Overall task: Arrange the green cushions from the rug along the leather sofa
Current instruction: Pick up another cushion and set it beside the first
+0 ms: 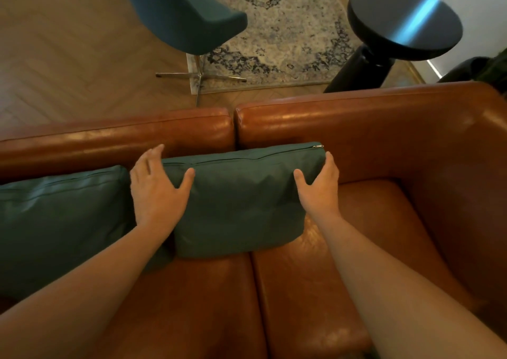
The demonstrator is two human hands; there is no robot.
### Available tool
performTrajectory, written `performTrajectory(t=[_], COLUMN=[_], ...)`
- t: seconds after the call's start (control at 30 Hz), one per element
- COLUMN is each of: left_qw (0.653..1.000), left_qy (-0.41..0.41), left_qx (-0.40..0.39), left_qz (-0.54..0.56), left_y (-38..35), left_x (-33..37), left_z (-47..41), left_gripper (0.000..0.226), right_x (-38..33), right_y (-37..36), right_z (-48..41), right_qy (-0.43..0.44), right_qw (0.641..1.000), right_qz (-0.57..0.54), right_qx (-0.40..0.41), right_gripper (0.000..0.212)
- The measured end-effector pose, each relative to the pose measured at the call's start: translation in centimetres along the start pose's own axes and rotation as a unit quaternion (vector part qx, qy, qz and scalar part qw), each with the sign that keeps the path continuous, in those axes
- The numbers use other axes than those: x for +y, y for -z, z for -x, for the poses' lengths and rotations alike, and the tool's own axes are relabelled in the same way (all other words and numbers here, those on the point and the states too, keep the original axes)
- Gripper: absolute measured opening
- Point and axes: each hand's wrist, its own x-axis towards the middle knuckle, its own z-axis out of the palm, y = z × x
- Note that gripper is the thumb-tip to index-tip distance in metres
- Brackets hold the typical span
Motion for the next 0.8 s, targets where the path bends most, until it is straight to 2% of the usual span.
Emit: performTrajectory(t=[0.13,0.27,0.5,0.8], left_qw=[0.994,0.983,0.962,0.949], left_qy=[-0.095,-0.141,-0.155,-0.187], left_qx=[-0.044,-0.083,-0.162,-0.182], left_qz=[-0.044,-0.081,-0.154,-0.177], left_y=[0.7,1.7,4.1,6.9], left_x=[1.5,3.4,6.6,12.2], left_z=[0.4,1.3,5.8,16.7], left_gripper=[0.069,0.071,0.084,0.089], right_x=[-1.1,-2.2,-1.8,2.1], right_y=[1.1,2.9,8.2,16.0], right_z=[1.8,3.6,7.6,15.2], right_qy=[0.034,0.047,0.044,0.059], right_qw=[0.995,0.986,0.973,0.967], right_qz=[0.086,0.143,0.206,0.223], right_qx=[-0.039,-0.075,-0.097,-0.112], right_gripper=[0.082,0.083,0.083,0.085])
